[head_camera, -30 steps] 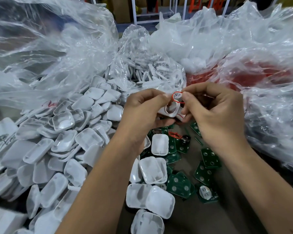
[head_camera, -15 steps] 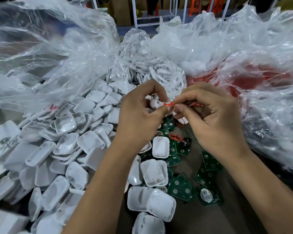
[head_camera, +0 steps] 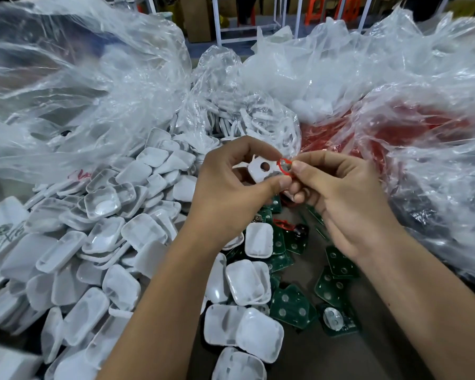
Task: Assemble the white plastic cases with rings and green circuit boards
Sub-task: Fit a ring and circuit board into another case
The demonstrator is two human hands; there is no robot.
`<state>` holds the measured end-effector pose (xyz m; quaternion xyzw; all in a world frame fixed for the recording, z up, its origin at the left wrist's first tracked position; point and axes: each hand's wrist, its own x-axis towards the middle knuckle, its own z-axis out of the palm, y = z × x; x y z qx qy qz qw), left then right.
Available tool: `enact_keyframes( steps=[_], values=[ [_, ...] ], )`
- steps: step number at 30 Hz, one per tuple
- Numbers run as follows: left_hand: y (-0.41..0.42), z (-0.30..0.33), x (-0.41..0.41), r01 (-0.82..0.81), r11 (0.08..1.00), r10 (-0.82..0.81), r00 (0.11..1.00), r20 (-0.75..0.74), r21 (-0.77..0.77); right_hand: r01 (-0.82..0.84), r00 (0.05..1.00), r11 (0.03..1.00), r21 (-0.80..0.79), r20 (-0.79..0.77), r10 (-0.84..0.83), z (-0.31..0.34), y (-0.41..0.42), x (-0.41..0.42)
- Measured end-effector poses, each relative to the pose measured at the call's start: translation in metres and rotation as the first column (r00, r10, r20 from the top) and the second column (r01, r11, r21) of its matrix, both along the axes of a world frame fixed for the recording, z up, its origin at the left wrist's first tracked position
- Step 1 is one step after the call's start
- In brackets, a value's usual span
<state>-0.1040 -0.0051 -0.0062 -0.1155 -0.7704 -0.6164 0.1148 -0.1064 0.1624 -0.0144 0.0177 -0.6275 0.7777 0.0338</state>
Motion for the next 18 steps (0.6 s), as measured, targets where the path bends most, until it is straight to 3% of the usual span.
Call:
enact_keyframes(
  steps=[2, 7, 18],
  values=[
    [0.000, -0.002, -0.002, -0.037, 0.993, 0.031, 0.998, -0.053, -0.112, -0.031, 0.990, 0.992, -0.121, 0.133, 0.047, 0.003, 0.000, -0.001],
    [0.001, -0.004, -0.005, -0.111, 0.947, 0.037, 0.970, -0.240, -0.302, -0.065, 0.940, 0.952, -0.298, 0.301, 0.159, 0.009, 0.007, -0.003],
    [-0.003, -0.006, -0.007, -0.086, 0.947, -0.014, 0.951, -0.309, -0.308, -0.050, 0.862, 0.923, -0.382, 0.450, 0.234, 0.011, 0.011, -0.003]
  ],
)
